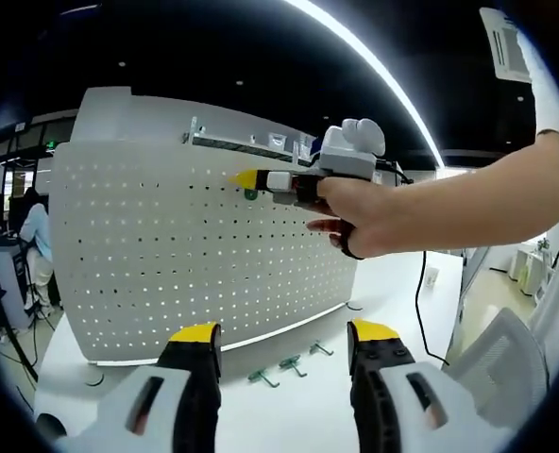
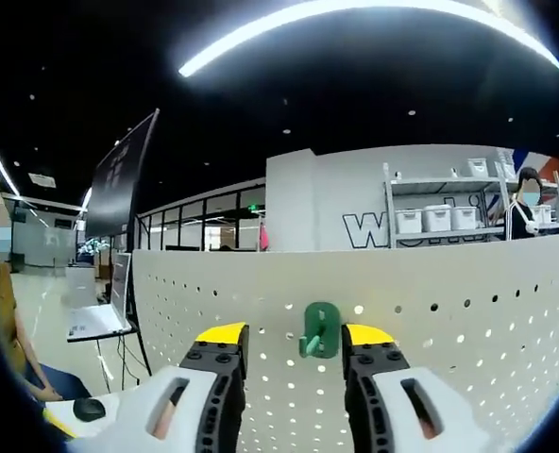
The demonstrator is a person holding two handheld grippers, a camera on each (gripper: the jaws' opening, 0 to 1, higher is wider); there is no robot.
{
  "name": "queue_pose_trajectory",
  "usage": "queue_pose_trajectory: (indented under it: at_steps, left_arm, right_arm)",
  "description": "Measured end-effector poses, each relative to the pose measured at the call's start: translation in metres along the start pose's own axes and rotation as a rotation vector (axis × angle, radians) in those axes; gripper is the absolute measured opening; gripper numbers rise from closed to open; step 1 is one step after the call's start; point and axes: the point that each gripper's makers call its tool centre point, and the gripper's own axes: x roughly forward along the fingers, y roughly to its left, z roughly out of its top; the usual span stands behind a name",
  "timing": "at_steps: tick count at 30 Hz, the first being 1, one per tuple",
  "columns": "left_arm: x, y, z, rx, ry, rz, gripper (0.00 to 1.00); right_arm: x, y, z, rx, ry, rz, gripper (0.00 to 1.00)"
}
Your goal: Insert the hook assembly into the mounting plate slot until the hook locks in place.
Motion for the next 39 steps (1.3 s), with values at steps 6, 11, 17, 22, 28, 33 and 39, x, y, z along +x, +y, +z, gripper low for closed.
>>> queue_pose_trajectory:
  at_steps: [6,11,17,22,28,33,39]
  left_arm:
    - [0.0,-0.002,-0.003,0.005,0.008,-0.015,0.56]
    - [0.001,-0.004,-0.007,0.006,0.017,-0.029,0.57]
    - [0.0,-0.001,-0.007,0.014,0.021,-0.033,0.57]
    - [-0.002,0.003,-0.008,0.01,0.025,-0.032,0.58]
    - [-0.002,0.004,-0.012,0.009,0.036,-0.038,0.59]
    - [-0.002,0.006,-0.013,0.007,0.041,-0.039,0.59]
    - [0.0,0.007,-0.012,0.013,0.04,-0.04,0.6]
  right_arm:
    - [-0.016,0.011,0.007,-0.034,-0.049,0.15,0.4]
    - [-0.027,0.015,0.001,-0.035,-0.046,0.202,0.42]
    - [-0.031,0.013,0.004,-0.023,-0.051,0.217,0.43]
    - [-0.046,0.012,-0.001,-0.038,-0.037,0.259,0.44]
    - [-0.065,0.008,-0.01,-0.022,-0.012,0.301,0.47]
    - [-0.08,0.007,-0.019,-0.033,0.007,0.326,0.48]
    - [-0.097,0.004,-0.033,-0.023,0.038,0.335,0.5]
